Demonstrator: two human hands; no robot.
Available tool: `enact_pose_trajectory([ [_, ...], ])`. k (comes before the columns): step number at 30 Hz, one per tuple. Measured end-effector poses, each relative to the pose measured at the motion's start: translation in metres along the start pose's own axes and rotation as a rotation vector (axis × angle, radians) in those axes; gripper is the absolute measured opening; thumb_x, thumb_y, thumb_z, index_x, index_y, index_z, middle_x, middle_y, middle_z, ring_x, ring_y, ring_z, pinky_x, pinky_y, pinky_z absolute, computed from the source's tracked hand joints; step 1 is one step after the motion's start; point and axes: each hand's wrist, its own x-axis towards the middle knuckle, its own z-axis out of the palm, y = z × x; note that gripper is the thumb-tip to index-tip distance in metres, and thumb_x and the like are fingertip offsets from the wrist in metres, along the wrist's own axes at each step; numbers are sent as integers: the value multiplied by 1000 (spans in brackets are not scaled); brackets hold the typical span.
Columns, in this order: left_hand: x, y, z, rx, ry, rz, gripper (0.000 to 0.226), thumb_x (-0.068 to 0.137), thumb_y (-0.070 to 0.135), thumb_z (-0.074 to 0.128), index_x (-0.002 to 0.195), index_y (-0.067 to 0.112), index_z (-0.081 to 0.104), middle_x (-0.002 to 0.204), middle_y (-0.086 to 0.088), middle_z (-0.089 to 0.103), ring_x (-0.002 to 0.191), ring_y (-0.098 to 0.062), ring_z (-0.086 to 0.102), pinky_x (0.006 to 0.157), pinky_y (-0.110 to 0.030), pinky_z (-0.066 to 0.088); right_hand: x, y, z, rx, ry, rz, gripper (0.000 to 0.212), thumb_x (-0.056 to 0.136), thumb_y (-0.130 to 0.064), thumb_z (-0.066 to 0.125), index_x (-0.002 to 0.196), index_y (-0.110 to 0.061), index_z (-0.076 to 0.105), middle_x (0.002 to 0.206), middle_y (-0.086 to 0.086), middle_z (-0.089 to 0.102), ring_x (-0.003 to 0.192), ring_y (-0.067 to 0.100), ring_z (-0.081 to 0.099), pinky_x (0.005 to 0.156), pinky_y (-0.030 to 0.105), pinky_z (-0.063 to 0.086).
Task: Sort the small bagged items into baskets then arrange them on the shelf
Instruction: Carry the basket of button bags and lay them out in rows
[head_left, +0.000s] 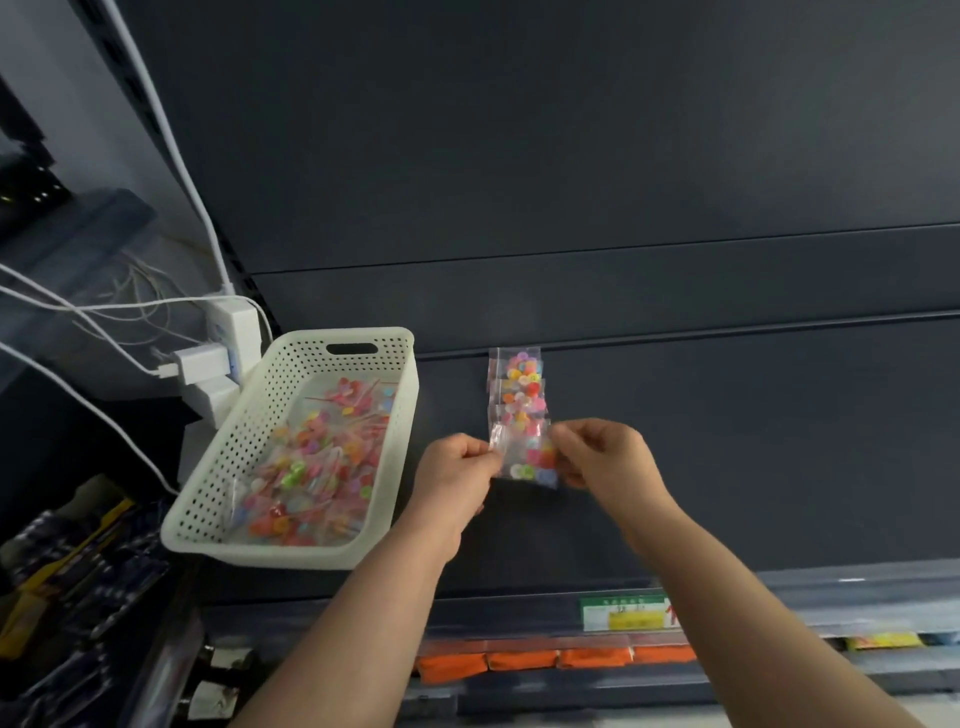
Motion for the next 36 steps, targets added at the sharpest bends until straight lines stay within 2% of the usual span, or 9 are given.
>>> enact_pose_trajectory([
  [3,2,-13,2,219,10,43,8,91,23,66,86,19,70,82,2,70,73,-12,62,66,-28,51,3,12,-2,-234,-26,-45,10,86,-19,69,96,-18,71,77,-8,72,71,3,68,69,21,56],
  [6,4,-21,5,412,45,89,8,90,28,67,86,22,72,81,9,70,76,-9,65,72,-31,56,4,12,3,-415,24,-118,13,87,-26,69,99,-26,65,73,-13,68,69,-3,63,58,11,45],
  [10,11,-21,7,503,91,110,13,90,35,65,83,25,69,78,10,70,71,-8,65,69,-34,58,7,12,8,-432,81,-141,18,87,-25,68,102,-26,59,69,-13,65,66,-4,58,54,11,39],
  [17,19,-19,11,613,122,132,21,92,41,63,91,21,66,83,8,68,73,-10,63,60,-27,48,17,13,13,-456,108,-151,22,85,-21,69,106,-20,62,69,-12,64,66,0,60,57,17,45],
  [20,16,-15,9,624,123,155,25,91,43,64,92,19,57,82,6,63,71,-12,60,56,-28,43,16,13,13,-508,124,-176,24,85,-26,69,107,-21,61,75,-13,62,70,2,59,61,21,49],
  [24,3,0,-6,671,126,285,21,93,40,62,99,21,54,87,8,64,75,-10,60,55,-22,41,12,4,17,-794,195,-357,22,89,-32,63,110,-26,63,97,-10,64,86,10,61,62,24,46],
  [28,-9,19,-45,707,204,389,12,95,36,60,97,25,64,88,10,68,81,-12,63,63,-27,47,11,-11,35,-963,228,-610,16,83,-22,69,99,-24,71,93,-4,70,81,20,65,58,26,43],
  [32,-7,13,-101,740,349,340,9,92,38,64,96,31,67,94,15,70,87,-11,65,73,-31,52,4,-22,64,-920,221,-740,13,75,-14,74,85,-22,73,84,-4,71,74,21,67,61,29,47],
  [36,1,-11,-146,786,356,242,5,92,31,67,97,32,67,102,14,69,90,-10,63,72,-29,49,-7,-30,96,-888,151,-822,12,75,-14,74,84,-21,72,81,-3,71,70,23,67,60,32,50],
])
